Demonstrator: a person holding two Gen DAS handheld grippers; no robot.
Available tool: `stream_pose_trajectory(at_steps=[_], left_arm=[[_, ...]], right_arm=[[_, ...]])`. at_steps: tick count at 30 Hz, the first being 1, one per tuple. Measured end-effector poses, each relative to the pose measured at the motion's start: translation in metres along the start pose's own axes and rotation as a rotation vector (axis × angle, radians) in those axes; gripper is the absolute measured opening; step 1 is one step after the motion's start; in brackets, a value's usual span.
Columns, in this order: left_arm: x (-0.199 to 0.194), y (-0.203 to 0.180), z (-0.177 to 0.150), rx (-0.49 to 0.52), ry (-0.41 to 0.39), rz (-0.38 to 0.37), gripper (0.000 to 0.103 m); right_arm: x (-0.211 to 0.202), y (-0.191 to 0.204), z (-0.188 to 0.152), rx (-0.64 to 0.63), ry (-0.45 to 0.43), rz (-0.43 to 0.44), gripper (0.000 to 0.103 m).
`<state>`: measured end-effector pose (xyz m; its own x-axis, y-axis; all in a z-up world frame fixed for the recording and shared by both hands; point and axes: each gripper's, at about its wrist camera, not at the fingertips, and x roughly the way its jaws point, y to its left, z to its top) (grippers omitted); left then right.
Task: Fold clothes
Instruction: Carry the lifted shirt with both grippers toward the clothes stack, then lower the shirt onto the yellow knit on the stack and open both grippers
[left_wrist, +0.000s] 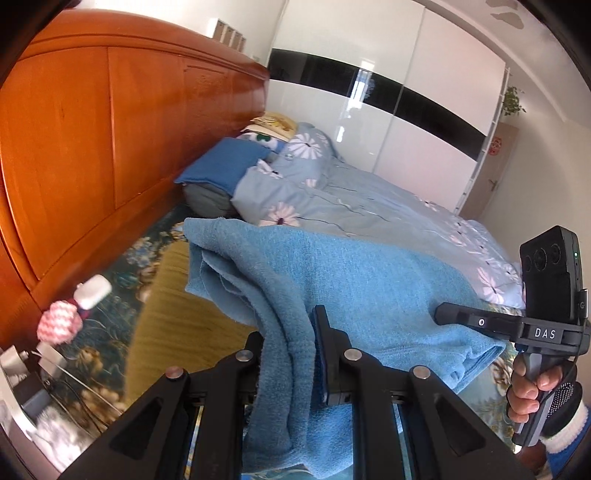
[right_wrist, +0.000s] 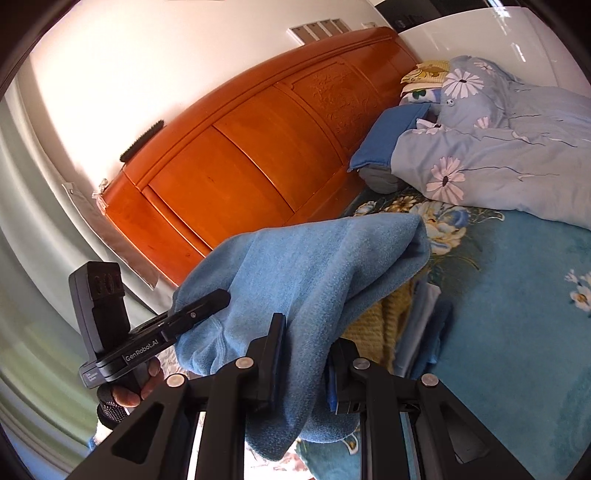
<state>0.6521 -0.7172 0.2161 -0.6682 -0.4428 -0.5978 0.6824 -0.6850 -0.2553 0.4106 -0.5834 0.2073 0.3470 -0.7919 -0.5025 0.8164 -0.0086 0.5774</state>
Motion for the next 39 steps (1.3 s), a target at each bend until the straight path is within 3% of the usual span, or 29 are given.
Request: stream_pose_trajectory(at_steps=[9, 15, 24, 32, 36, 39], left_arm=[[0.026, 0.042, 0.013, -0.026, 0.006, 0.014, 0.017], [0.053, 0.059, -0.001, -0.050, 0.062, 0.026, 0.017], [0.075, 0.076, -0.017, -0.111, 0.079, 0.008, 0.024], [0.057, 0.078, -0.012, -0.117, 0.058, 0.055, 0.038], [0.032, 0.068, -0.004, -0.092, 0.004, 0.101, 0.043], [0.019, 0.053, 0.001, -0.053, -0.018, 0.122, 0.043]], right_arm=[[0.056, -0.002, 0.018, 0.009, 0.036, -0.014, 0.020], [0.080, -0.010, 0.007, 0.007, 0.082, -0.025, 0.020], [0.093, -0.025, 0.000, 0.020, 0.100, -0.033, 0.023], [0.084, -0.027, 0.001, 0.024, 0.095, -0.045, 0.033], [0.065, -0.028, 0.011, 0.011, 0.050, -0.072, 0.042], [0.049, -0.029, 0.021, 0.013, -0.013, -0.094, 0.043]])
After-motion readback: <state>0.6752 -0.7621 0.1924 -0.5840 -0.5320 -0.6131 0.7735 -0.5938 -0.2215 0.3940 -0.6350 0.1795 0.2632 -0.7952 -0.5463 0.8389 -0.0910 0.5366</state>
